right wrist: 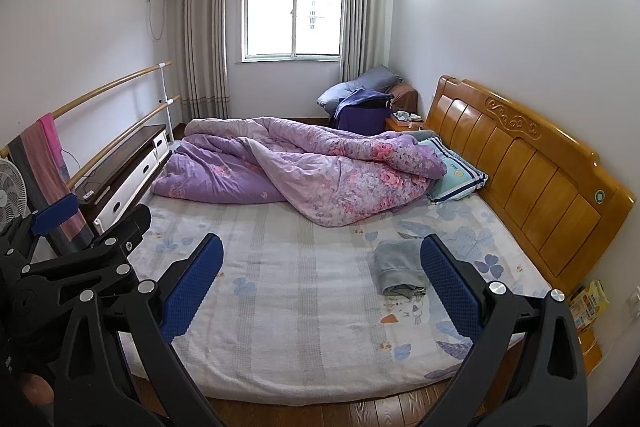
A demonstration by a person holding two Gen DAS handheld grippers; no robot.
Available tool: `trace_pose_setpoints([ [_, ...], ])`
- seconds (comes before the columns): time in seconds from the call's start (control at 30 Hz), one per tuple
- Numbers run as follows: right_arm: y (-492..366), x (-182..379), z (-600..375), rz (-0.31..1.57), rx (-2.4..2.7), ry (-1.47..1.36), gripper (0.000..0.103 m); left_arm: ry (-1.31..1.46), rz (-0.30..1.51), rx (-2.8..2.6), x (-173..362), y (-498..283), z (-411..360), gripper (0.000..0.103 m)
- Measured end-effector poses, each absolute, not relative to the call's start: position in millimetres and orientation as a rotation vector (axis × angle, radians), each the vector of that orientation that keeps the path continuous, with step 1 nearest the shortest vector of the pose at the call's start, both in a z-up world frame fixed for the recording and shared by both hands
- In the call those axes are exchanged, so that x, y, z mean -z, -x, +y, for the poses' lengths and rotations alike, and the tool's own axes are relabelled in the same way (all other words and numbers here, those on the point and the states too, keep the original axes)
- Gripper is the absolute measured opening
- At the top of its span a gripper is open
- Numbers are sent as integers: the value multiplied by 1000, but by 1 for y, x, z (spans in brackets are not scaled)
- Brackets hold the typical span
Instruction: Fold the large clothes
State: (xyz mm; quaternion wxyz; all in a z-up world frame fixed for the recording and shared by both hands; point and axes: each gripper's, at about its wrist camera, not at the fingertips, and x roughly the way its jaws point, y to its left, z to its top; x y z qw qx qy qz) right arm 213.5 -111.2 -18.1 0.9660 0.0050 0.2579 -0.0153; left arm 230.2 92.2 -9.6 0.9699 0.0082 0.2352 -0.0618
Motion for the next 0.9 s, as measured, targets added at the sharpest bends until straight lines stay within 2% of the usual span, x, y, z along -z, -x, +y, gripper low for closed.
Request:
trace_pose_setpoints([
  [0.4,-218,22,-115,536,20,-22,95,-35,486,126,13,-236,90,95],
  [0.9,-239,38,-156,564,-43,-53,95,-55,502,65,22,-249,51,95],
])
